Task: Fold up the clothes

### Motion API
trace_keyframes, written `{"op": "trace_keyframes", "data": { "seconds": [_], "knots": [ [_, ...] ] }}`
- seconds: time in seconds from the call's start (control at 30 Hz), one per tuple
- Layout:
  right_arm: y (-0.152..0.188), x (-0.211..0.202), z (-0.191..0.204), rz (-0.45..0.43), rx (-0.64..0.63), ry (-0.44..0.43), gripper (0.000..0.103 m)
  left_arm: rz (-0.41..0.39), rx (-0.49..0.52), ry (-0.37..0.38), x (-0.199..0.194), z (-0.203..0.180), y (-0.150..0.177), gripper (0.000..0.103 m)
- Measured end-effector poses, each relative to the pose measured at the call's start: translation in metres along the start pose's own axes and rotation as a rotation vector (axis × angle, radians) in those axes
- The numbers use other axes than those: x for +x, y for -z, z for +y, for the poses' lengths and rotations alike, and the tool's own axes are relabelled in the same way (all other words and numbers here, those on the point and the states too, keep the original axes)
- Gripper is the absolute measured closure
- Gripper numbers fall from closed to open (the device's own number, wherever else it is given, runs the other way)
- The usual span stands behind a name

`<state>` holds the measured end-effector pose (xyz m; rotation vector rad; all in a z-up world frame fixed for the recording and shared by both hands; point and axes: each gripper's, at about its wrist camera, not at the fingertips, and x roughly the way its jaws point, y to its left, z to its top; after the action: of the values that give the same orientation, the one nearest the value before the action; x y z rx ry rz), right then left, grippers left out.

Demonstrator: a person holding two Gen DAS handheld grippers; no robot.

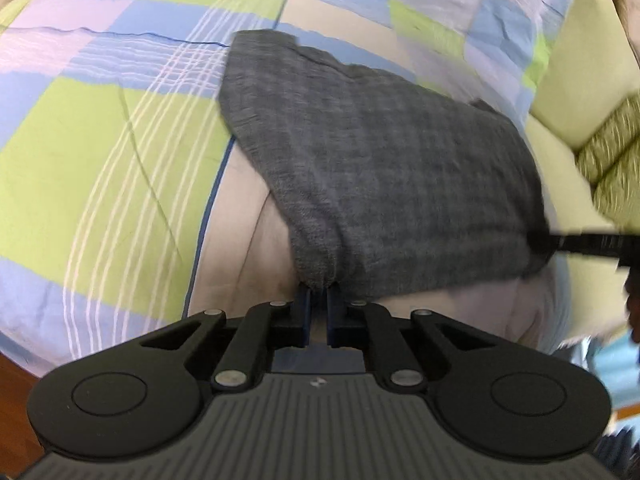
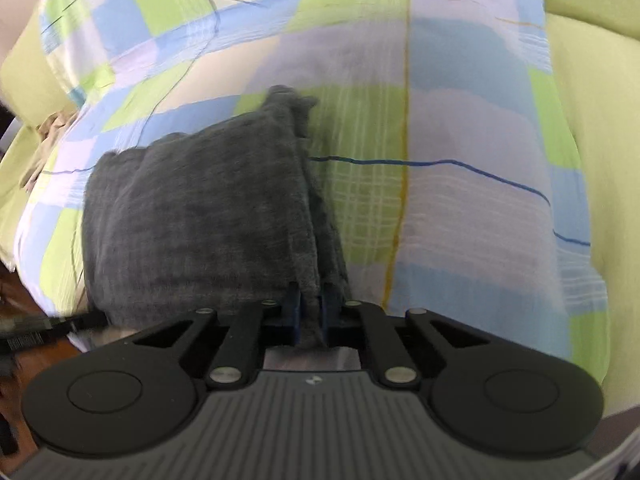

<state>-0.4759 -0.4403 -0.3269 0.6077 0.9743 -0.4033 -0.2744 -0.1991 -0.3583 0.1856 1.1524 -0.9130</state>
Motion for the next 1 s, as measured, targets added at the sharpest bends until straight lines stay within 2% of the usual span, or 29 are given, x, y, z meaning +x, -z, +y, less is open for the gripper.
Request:
{"op": "trace_keyframes", "data": {
  "seconds": [0.07,0.1,0.13,0.3,0.4,0.43,0.47,0.5,0.67,0.77,0.83,0.87,0.9,0.93,0.97,1.0],
  "knots": [
    [-0.007,-0.007,0.010,-0.014,-0.041,0.017,0.079,0.003,0.021,-0.005,0.001,-0.003,-0.005,0.097],
    [-0.013,-0.013,0.016,-0.043,-0.071,0.008,0.069,0.006,0.025,-0.007,0.001,-0.004,-0.004,0.097],
    [-0.018,-0.018,0.019,-0.073,-0.091,-0.008,0.066,0.010,0.024,-0.006,0.002,-0.005,-0.004,0.097],
    [-0.055,-0.005,0.020,-0.129,-0.106,-0.039,0.066,0.018,-0.007,-0.004,0.000,-0.005,-0.004,0.097],
    [-0.080,0.018,0.010,-0.103,-0.050,-0.087,0.064,0.017,-0.017,-0.003,-0.003,-0.004,-0.004,0.097],
    [-0.087,0.027,0.008,-0.103,-0.049,-0.101,0.069,0.017,-0.019,-0.002,-0.004,-0.003,-0.004,0.097],
    [-0.092,0.033,0.009,-0.108,-0.070,-0.102,0.097,0.016,-0.021,0.000,-0.004,-0.002,-0.004,0.096],
    [-0.096,0.036,0.011,-0.108,-0.101,-0.090,0.102,0.012,-0.024,0.003,-0.004,-0.001,-0.005,0.096],
    [-0.095,0.032,0.016,-0.156,-0.150,-0.008,0.103,-0.002,-0.008,0.003,0.000,0.000,-0.006,0.096],
    [-0.086,0.050,-0.001,-0.094,-0.059,0.065,0.103,-0.005,0.024,-0.004,-0.003,-0.002,-0.009,0.095],
    [-0.087,0.053,-0.005,-0.073,0.000,0.056,0.100,-0.006,0.047,-0.007,-0.008,-0.004,-0.011,0.095],
    [-0.088,0.054,-0.007,-0.064,0.030,0.049,0.094,-0.009,0.062,-0.002,-0.015,-0.005,-0.013,0.094],
    [-0.091,0.049,-0.006,-0.069,0.040,0.045,0.075,-0.013,0.061,0.005,-0.020,-0.005,-0.015,0.091],
    [-0.095,0.042,-0.003,-0.087,0.034,0.039,0.065,-0.016,0.060,0.013,-0.025,-0.005,-0.017,0.090],
    [-0.097,0.036,-0.001,-0.105,0.030,0.028,0.058,-0.020,0.056,0.021,-0.029,-0.004,-0.019,0.088],
    [-0.100,0.033,0.000,-0.117,0.030,0.010,0.056,-0.021,0.039,0.027,-0.029,-0.003,-0.021,0.087]
  ]
}}
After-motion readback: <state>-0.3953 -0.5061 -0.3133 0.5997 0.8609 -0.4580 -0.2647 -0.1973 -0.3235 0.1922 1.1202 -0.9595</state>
